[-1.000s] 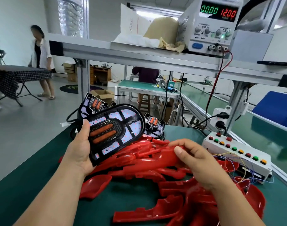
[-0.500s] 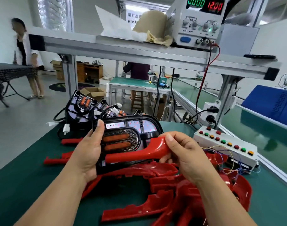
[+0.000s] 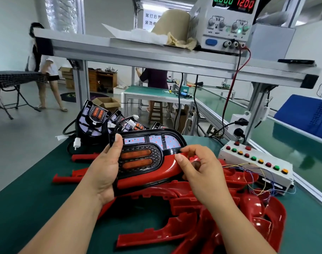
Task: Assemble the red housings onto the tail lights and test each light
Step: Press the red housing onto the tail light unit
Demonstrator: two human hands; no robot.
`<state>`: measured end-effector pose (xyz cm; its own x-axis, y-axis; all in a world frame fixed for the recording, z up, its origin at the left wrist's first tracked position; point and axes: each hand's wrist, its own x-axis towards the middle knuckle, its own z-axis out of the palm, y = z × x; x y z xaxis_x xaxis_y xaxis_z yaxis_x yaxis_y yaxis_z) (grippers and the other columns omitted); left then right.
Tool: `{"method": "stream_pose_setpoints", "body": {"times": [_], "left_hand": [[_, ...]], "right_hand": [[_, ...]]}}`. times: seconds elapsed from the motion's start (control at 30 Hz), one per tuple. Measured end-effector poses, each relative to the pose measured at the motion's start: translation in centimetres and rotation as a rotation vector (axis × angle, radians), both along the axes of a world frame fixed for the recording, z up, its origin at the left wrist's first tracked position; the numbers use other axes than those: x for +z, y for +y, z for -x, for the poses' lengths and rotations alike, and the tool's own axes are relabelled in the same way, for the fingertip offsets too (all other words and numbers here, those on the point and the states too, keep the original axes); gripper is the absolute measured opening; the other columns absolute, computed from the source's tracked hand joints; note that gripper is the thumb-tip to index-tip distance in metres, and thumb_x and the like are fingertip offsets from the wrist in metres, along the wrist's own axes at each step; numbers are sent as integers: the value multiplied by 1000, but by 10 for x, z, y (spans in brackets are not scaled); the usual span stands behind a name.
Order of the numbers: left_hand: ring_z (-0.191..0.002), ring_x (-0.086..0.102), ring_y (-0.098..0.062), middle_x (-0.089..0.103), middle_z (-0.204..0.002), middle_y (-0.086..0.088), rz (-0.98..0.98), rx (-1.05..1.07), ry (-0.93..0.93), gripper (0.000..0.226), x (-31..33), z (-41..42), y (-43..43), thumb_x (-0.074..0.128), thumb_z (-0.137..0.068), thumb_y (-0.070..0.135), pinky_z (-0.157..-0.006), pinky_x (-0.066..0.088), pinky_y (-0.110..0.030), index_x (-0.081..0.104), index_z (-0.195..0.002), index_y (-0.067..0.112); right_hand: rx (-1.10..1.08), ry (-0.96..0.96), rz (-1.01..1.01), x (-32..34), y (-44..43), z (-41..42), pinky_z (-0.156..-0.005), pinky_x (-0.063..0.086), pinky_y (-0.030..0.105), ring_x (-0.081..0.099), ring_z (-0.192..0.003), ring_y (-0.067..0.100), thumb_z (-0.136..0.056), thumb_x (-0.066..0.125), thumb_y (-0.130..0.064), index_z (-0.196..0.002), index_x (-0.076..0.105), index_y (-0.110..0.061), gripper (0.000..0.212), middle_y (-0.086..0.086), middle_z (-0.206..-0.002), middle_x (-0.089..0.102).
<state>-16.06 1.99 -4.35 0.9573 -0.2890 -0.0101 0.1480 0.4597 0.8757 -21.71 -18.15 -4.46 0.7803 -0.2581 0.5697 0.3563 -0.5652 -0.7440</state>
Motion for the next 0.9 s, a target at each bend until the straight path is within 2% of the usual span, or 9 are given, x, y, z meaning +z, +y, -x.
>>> {"method": "stream_pose_setpoints", "body": {"times": [0.1,0.23,0.3,0.37,0.5,0.6,0.73,0.83,0.9], "left_hand": [[-92,73,-35,73,-107,-18,15,15,-12,64,1,2,-2,53,-79,63,-63,59,-48,67,-120,17],[-94,73,-35,73,-108,-18,35,19,-21,66,3,4,-1,51,-79,64,-64,59,-48,67,-120,14],[-94,73,-35,73,-108,-19,32,20,-28,68,4,4,0,51,-79,64,-64,59,-48,67,-120,13],[-95,72,-36,72,-109,-20,22,11,-20,69,7,7,0,50,-79,65,-64,59,-49,67,-121,12],[-98,71,-36,72,-111,-19,-18,17,-74,69,12,14,-2,59,-77,64,-68,59,-49,63,-124,13],[-104,70,-31,71,-117,-10,-51,-56,-210,94,14,18,1,87,-54,60,-74,59,-46,49,-134,29],[-122,61,-21,64,-132,5,-124,-133,-372,135,12,23,1,97,-44,46,-106,40,-48,11,-148,54],[-120,59,-2,59,-131,26,-167,-66,-396,148,8,30,-6,96,-40,51,-99,45,-34,-8,-144,62],[-123,52,7,43,-142,34,-253,42,-512,141,8,35,-8,92,-42,59,-97,46,-27,-11,-138,68]], "right_hand": [[-75,-59,59,-1,5,1,-71,39,10,52,-75,3,-83,66,-40,-88,57,-42,10,-11,-93,55],[-137,-28,-7,-5,11,1,-74,37,3,50,-82,-3,-74,65,-57,-105,51,-41,37,-17,-104,43],[-100,72,-160,-5,11,1,-82,42,10,54,-91,-1,-63,60,-70,-114,48,-39,60,-15,-109,48],[100,210,-456,-4,12,0,-82,53,25,64,-95,8,-60,65,-68,-118,54,-32,69,-7,-108,63],[413,274,-884,-5,16,-2,-59,56,26,71,-80,16,-79,65,-40,-104,66,-13,37,9,-94,74],[436,214,-997,-1,14,-3,-57,57,29,72,-78,20,-87,61,-32,-104,65,-5,32,15,-94,73],[390,175,-1052,3,9,-4,-66,61,37,69,-81,25,-84,61,-33,-109,62,-2,40,18,-98,71],[387,160,-1075,3,9,-4,-70,61,39,69,-83,27,-86,59,-32,-112,59,0,42,20,-98,70],[416,141,-1118,4,10,-3,-66,61,38,71,-80,26,-89,57,-30,-111,57,2,39,18,-93,72]]}}
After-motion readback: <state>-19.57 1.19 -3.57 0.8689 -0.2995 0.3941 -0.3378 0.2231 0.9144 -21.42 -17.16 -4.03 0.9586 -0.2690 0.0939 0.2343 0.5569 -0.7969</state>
